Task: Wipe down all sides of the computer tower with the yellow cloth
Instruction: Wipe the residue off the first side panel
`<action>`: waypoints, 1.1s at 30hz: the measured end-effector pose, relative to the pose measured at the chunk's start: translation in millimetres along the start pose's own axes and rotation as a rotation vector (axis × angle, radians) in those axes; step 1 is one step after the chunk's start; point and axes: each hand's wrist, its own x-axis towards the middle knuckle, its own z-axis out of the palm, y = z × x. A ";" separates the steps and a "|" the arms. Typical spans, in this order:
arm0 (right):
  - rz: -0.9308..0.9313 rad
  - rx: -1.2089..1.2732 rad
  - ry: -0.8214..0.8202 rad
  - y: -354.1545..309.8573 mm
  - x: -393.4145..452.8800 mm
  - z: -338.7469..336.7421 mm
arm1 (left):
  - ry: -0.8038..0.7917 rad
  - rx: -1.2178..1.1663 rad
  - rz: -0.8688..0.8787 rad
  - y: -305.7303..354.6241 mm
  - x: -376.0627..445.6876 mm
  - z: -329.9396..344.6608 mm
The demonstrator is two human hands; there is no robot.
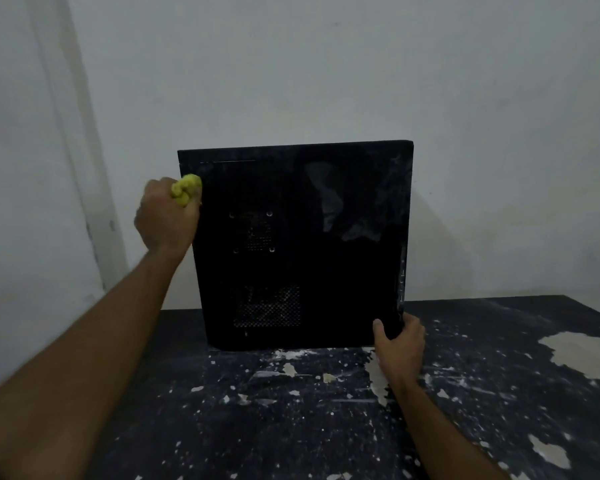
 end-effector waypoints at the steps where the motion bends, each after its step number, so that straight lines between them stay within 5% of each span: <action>1: -0.002 -0.006 0.001 -1.0 0.0 -0.1 | -0.040 0.042 0.156 3.6 -2.2 1.0; 4: 0.002 0.005 0.001 -5.5 -0.8 -0.7 | -0.288 0.128 0.669 10.6 -18.9 7.3; 8: 0.001 0.032 -0.011 -8.1 -3.9 -4.0 | -0.128 -0.005 0.317 20.2 -25.4 11.7; 13: 0.003 0.038 -0.020 -8.8 -4.3 -4.7 | -0.353 0.060 0.765 39.7 -52.7 32.2; 17: 0.003 0.036 -0.012 -8.3 -3.7 -3.2 | -0.165 -0.070 0.354 58.8 -58.1 37.4; 20: 0.009 0.040 -0.020 -8.0 -3.2 -3.8 | -0.394 0.034 0.697 81.5 -77.1 48.4; 22: 0.009 0.044 -0.025 -7.0 -3.6 -3.4 | -0.404 0.059 0.741 89.1 -72.1 50.1; 27: 0.031 0.049 -0.024 -5.8 -3.0 -1.1 | -0.093 -0.143 0.240 120.0 -58.1 58.6; 33: -0.019 -0.053 0.134 -29.1 -14.7 -7.1 | -0.435 -0.304 0.362 140.8 -101.0 56.9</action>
